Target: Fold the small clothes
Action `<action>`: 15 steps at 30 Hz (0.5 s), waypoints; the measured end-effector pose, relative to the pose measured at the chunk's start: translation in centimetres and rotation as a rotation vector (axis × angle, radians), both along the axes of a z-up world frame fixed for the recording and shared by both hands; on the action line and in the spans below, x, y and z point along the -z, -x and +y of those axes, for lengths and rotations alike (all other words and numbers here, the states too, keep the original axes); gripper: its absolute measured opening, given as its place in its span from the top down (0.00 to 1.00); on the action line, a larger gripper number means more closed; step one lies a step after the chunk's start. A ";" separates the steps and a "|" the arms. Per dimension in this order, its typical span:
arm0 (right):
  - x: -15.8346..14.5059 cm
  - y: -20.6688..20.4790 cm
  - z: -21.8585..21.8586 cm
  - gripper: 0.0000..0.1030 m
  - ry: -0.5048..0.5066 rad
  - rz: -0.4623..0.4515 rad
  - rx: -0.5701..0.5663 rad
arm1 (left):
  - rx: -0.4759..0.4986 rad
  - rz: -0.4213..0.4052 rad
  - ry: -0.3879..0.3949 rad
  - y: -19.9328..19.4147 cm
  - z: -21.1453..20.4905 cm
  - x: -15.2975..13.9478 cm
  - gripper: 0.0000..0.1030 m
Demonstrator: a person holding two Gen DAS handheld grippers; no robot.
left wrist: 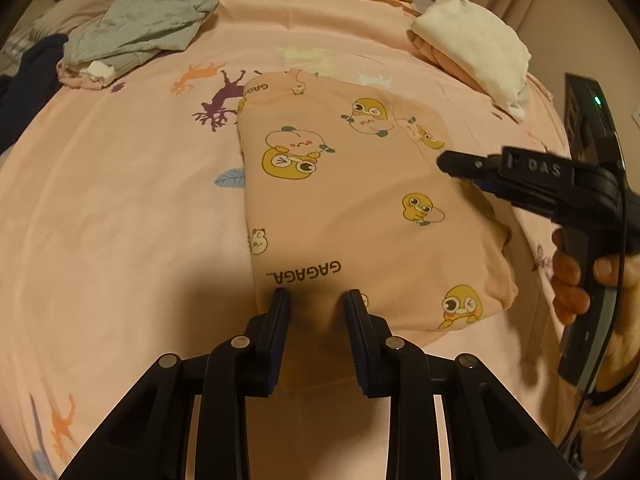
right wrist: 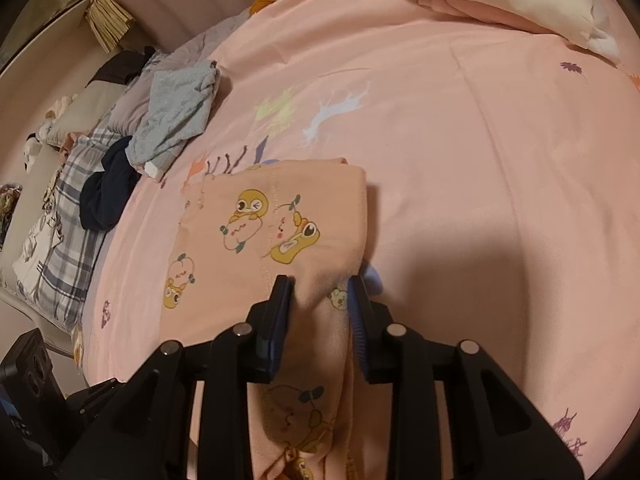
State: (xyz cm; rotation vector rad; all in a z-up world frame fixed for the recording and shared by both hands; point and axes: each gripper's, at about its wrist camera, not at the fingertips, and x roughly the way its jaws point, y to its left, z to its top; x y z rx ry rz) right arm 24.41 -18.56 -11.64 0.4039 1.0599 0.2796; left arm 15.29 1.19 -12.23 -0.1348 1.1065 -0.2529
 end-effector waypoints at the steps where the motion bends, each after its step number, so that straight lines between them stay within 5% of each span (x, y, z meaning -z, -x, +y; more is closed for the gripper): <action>1: -0.3 0.3 0.0 0.71 0.003 -0.011 -0.004 | -0.009 -0.004 0.018 0.1 0.2 -0.3 0.72; 8: -3.5 4.0 0.8 0.70 0.003 -0.151 -0.126 | -0.061 -0.053 0.055 -0.3 1.1 -1.9 0.72; 15: -1.7 6.2 2.5 0.70 0.045 -0.118 -0.219 | -0.050 -0.039 -0.007 -0.6 0.3 -0.6 0.72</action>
